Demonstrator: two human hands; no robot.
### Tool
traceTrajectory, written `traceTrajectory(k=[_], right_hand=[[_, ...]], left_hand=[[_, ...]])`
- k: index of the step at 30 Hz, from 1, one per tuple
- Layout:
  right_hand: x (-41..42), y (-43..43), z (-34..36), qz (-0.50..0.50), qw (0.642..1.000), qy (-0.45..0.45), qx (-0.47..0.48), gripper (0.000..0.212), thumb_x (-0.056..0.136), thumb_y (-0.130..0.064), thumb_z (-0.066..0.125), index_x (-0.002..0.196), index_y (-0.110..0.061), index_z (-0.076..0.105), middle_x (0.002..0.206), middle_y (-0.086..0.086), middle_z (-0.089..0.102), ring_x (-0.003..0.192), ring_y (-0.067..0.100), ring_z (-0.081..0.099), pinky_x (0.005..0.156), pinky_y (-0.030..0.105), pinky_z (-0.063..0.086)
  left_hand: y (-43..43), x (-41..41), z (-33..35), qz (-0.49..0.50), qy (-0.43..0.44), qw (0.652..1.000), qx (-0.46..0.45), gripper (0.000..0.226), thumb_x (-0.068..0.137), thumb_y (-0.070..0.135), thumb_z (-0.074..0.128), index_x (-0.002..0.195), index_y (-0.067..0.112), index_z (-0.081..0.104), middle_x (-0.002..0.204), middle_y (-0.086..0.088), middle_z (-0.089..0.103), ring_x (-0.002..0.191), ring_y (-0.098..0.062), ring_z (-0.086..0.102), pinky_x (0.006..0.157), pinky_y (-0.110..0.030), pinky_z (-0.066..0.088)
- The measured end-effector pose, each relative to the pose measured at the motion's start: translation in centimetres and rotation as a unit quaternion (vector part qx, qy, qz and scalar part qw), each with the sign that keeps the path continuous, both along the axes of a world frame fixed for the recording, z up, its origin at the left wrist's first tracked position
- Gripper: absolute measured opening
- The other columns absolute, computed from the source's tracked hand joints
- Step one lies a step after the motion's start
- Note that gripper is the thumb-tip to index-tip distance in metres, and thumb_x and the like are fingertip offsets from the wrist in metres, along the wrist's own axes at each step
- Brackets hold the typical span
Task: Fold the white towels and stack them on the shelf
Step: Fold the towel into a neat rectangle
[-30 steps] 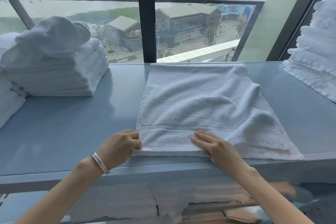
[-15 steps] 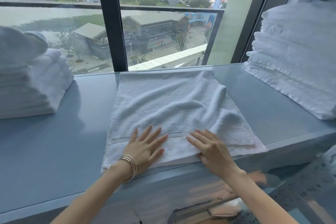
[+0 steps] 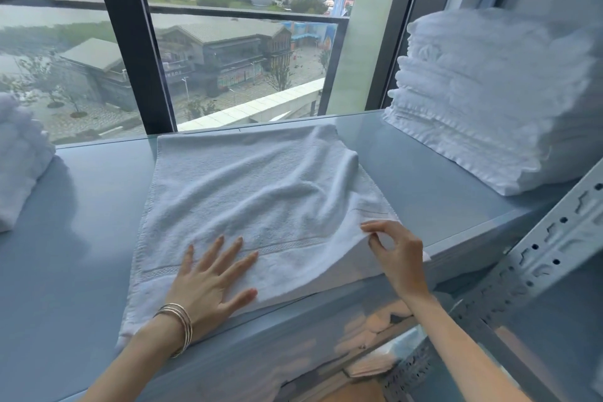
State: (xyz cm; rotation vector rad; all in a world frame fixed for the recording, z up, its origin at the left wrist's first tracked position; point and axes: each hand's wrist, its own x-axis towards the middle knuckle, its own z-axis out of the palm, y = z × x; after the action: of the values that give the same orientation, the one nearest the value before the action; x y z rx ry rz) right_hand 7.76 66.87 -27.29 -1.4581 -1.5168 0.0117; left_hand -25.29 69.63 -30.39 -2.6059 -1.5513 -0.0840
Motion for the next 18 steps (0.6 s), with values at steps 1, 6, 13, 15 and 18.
traceTrajectory(k=[1,6,13,15,18], right_hand=[[0.6,0.1,-0.3,0.014,0.997,-0.078,-0.015,0.036,0.066,0.01,0.07,0.084,-0.02,0.072,0.091,-0.018,0.069,0.091,0.005,0.064,0.083,0.029,0.049],[4.9,-0.5,-0.4,-0.048,0.967,-0.252,0.012,0.021,0.075,-0.009,0.061,0.08,-0.023,0.075,0.089,-0.01,0.073,0.089,0.01,0.068,0.085,0.025,0.045],[6.2,-2.3,-1.9,-0.071,0.975,-0.183,-0.107,0.045,0.065,0.015,0.07,0.087,-0.024,0.076,0.096,-0.01,0.072,0.093,0.011,0.067,0.082,0.02,0.048],[6.8,-2.3,-1.5,-0.06,0.98,-0.148,-0.121,0.041,0.07,0.014,0.066,0.088,-0.021,0.076,0.099,-0.008,0.072,0.095,0.009,0.066,0.085,0.015,0.044],[7.0,-3.2,-1.4,-0.068,0.979,-0.163,-0.101,0.042,0.067,0.015,0.07,0.089,-0.021,0.076,0.099,-0.007,0.072,0.093,0.008,0.067,0.089,0.004,0.038]], left_hand=[[-0.1,0.0,0.1,0.004,-0.001,1.0,-0.004,0.059,0.089,0.071,0.015,0.143,0.047,0.022,0.142,0.008,0.045,0.133,-0.021,0.038,0.101,-0.045,0.021],[-0.4,0.3,0.6,0.007,-0.002,1.0,-0.018,0.061,0.088,0.073,0.016,0.143,0.047,0.019,0.14,0.007,0.046,0.127,-0.025,0.044,0.101,-0.046,0.02],[0.0,0.2,0.1,0.012,0.022,0.999,-0.021,0.061,0.087,0.073,0.016,0.14,0.046,0.03,0.14,0.008,0.047,0.132,-0.02,0.037,0.1,-0.044,0.022],[0.1,0.1,0.0,0.015,0.033,0.999,-0.018,0.061,0.087,0.073,0.016,0.139,0.046,0.032,0.14,0.009,0.047,0.132,-0.018,0.034,0.101,-0.045,0.022],[-0.1,0.2,0.3,0.022,0.027,0.999,-0.038,0.061,0.086,0.074,0.018,0.14,0.048,0.029,0.141,0.01,0.045,0.131,-0.018,0.035,0.102,-0.045,0.021]])
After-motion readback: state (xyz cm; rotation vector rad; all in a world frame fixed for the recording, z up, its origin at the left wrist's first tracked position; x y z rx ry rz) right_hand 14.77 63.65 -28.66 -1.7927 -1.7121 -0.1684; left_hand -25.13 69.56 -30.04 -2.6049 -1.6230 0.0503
